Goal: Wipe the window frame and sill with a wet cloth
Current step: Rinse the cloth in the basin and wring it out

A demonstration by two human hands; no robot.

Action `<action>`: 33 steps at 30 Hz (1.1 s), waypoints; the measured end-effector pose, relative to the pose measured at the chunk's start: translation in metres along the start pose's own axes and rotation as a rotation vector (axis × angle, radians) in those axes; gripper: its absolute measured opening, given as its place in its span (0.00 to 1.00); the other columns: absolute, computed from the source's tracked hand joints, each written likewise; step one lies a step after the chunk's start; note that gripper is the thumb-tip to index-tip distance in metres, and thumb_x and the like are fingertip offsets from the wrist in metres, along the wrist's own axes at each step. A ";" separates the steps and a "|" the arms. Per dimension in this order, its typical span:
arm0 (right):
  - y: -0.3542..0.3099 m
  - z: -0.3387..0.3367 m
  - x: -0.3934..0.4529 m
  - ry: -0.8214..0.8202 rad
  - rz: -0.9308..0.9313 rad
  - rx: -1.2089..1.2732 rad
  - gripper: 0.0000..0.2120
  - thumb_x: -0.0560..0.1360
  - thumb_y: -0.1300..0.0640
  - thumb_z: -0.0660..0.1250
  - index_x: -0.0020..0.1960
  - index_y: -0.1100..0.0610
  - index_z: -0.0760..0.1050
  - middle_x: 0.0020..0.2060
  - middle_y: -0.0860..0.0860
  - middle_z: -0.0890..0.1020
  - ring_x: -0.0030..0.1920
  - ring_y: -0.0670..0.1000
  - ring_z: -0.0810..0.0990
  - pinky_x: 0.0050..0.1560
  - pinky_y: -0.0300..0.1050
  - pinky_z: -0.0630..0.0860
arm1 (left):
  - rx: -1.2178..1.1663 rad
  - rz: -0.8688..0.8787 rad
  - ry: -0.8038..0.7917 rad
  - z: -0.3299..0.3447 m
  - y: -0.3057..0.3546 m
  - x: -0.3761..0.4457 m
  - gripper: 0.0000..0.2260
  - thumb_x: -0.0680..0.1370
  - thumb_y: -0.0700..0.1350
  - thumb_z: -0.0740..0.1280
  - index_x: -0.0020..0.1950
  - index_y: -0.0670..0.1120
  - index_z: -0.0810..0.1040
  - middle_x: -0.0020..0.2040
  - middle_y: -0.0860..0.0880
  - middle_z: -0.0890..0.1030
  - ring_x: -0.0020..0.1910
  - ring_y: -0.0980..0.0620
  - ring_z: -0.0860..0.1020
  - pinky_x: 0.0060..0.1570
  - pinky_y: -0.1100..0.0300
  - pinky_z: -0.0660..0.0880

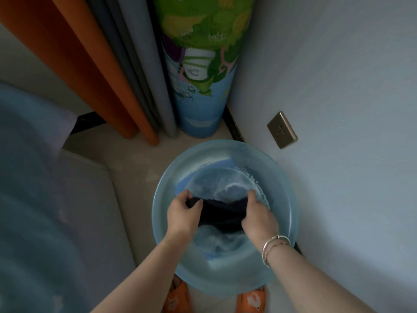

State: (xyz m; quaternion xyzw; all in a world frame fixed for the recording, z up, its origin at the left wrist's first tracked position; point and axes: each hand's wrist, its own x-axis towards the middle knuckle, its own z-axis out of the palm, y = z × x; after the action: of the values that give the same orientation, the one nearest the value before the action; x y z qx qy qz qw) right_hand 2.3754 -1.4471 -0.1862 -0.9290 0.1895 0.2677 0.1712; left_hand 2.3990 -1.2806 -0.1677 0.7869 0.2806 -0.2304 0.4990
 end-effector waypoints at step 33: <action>0.010 -0.011 -0.004 0.130 0.297 0.304 0.06 0.74 0.67 0.58 0.51 0.61 0.66 0.38 0.54 0.73 0.34 0.55 0.73 0.36 0.43 0.66 | -0.286 0.150 0.316 -0.017 0.026 -0.022 0.05 0.79 0.35 0.56 0.51 0.45 0.65 0.42 0.52 0.71 0.40 0.57 0.71 0.38 0.63 0.69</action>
State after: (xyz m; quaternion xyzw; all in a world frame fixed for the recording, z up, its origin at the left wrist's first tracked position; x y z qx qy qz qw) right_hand 2.3727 -1.4594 -0.1775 -0.8698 0.3728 0.1979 0.2555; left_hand 2.4013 -1.2786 -0.1295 0.7531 0.3258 -0.0246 0.5711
